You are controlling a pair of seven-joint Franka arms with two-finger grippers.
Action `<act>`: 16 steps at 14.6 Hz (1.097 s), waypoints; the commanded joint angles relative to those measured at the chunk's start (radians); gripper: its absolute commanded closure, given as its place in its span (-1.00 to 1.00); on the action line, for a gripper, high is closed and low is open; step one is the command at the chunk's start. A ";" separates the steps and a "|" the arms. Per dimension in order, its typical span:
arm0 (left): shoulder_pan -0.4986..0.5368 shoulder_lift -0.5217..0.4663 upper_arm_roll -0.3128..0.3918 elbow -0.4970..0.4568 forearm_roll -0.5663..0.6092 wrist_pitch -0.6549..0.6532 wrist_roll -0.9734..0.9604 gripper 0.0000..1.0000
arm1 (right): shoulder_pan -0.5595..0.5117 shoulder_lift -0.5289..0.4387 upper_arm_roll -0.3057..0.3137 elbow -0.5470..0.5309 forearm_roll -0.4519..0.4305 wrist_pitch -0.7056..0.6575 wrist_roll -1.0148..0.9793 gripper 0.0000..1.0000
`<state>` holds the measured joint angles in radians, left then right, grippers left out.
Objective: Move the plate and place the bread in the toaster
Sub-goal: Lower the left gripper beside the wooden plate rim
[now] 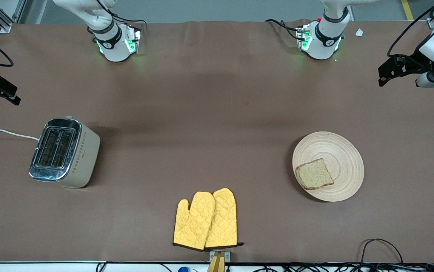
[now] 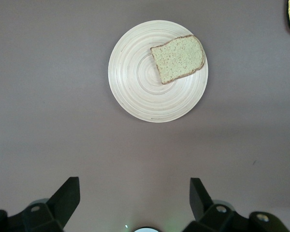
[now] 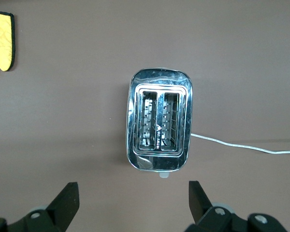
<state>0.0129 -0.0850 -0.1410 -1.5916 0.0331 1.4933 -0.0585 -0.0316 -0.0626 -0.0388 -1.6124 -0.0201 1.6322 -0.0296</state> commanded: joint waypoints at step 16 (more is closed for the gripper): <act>0.301 0.433 0.032 0.022 -0.364 0.120 0.265 -1.00 | -0.010 -0.017 0.007 -0.018 -0.003 0.008 0.002 -1.00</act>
<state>0.2975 0.2856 -0.1043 -1.5918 -0.3051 1.5864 0.1221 -0.0317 -0.0626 -0.0392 -1.6131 -0.0201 1.6325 -0.0296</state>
